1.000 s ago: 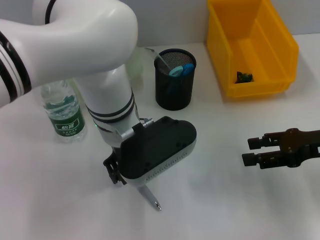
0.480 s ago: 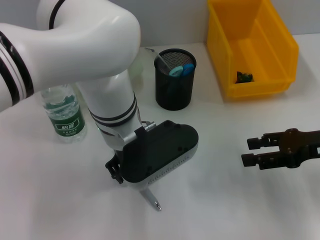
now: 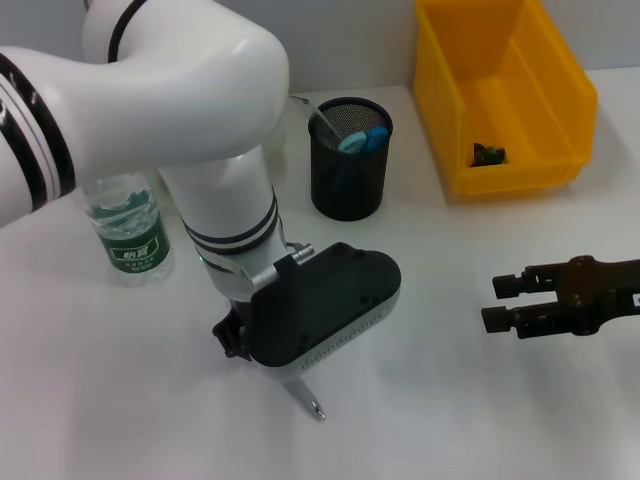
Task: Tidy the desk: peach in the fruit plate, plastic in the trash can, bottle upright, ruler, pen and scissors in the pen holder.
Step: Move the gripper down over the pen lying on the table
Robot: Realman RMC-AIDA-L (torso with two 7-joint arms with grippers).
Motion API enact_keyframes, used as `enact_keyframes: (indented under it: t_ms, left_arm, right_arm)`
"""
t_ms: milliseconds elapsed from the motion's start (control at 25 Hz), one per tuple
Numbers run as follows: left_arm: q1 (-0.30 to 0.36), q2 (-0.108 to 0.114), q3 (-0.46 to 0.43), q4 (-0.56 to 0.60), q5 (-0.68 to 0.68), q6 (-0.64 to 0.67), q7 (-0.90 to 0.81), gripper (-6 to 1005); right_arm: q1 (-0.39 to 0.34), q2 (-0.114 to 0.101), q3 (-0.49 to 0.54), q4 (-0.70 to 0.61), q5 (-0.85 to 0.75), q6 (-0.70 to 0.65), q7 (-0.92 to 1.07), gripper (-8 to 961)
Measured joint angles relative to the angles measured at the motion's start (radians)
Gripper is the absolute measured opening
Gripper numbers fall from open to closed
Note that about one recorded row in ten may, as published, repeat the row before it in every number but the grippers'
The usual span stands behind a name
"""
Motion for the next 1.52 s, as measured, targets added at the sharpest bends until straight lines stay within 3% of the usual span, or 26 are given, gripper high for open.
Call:
enact_keyframes:
  t_ms: [200, 920, 1080, 1400, 1520]
  left_arm:
    - [-0.003, 0.000, 0.003, -0.012, -0.005, -0.008, -0.003, 267]
    - [-0.005, 0.000, 0.018, -0.029, -0.010, -0.024, 0.008, 269]
    - [0.002, 0.000, 0.008, -0.017, 0.002, -0.015, 0.000, 168]
    - [0.063, 0.002, -0.208, 0.085, 0.047, 0.042, -0.067, 71]
    - [0.087, 0.003, -0.225, 0.108, 0.062, 0.042, -0.089, 17]
  right_arm:
    - [0.003, 0.000, 0.000, 0.007, 0.000, 0.000, -0.003, 730]
    - [0.009, 0.000, 0.000, 0.009, 0.000, 0.000, -0.012, 730]
    - [0.009, 0.000, 0.002, 0.009, 0.000, 0.000, -0.012, 730]
    - [0.010, -0.002, 0.000, 0.009, 0.001, -0.004, -0.012, 730]
    - [0.017, -0.005, 0.000, 0.009, 0.002, -0.007, -0.012, 730]
